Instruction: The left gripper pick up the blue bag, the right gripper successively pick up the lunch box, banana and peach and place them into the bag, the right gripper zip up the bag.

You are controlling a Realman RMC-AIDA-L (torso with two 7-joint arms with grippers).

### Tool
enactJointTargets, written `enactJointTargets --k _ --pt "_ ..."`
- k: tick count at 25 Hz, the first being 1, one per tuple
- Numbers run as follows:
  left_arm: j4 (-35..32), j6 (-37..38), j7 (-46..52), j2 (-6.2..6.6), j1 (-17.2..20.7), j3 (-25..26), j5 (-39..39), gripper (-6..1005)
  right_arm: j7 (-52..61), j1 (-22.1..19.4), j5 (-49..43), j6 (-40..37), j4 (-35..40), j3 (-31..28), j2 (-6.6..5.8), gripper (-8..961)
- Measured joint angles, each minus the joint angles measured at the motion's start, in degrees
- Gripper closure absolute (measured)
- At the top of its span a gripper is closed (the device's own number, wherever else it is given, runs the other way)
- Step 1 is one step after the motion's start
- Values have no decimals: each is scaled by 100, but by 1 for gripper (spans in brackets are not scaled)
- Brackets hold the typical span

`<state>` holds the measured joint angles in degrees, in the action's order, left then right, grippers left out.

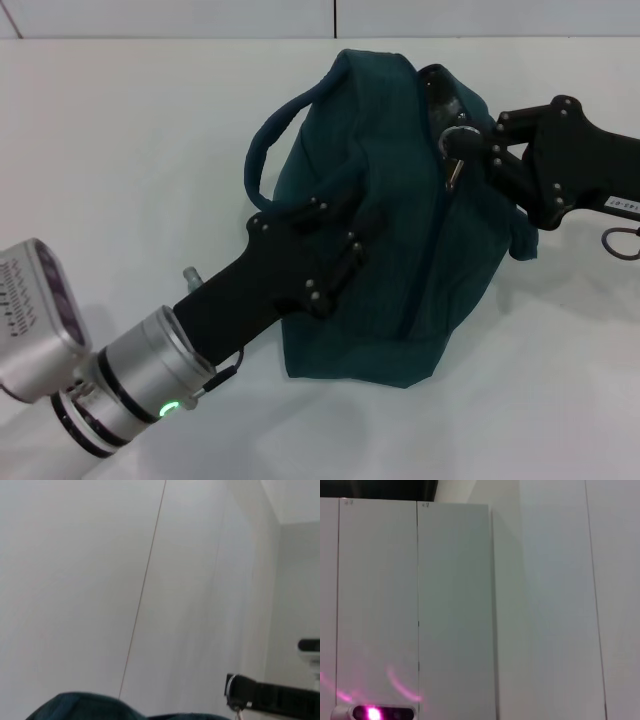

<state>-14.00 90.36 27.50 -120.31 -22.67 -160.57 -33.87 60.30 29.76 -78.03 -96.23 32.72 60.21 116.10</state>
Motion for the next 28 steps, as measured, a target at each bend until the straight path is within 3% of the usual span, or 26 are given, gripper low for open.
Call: enactJointTargets --k 6,12,21,28 --pt "-44 -261 -7 -1 -67 -12 41 795 -62 -12 19 -1 -13 0 0 934" --pt "-11 -276 -8 8 -81 -40 53 943 -249 -40 493 53 -328 -49 -14 934" --pt "125 -205 11 43 -141 -70 170 943 -312 -129 853 669 -457 -70 -30 934" --pt "624 588 -16 50 -87 -60 403 944 -697 -290 1216 669 -521 -64 -18 934"
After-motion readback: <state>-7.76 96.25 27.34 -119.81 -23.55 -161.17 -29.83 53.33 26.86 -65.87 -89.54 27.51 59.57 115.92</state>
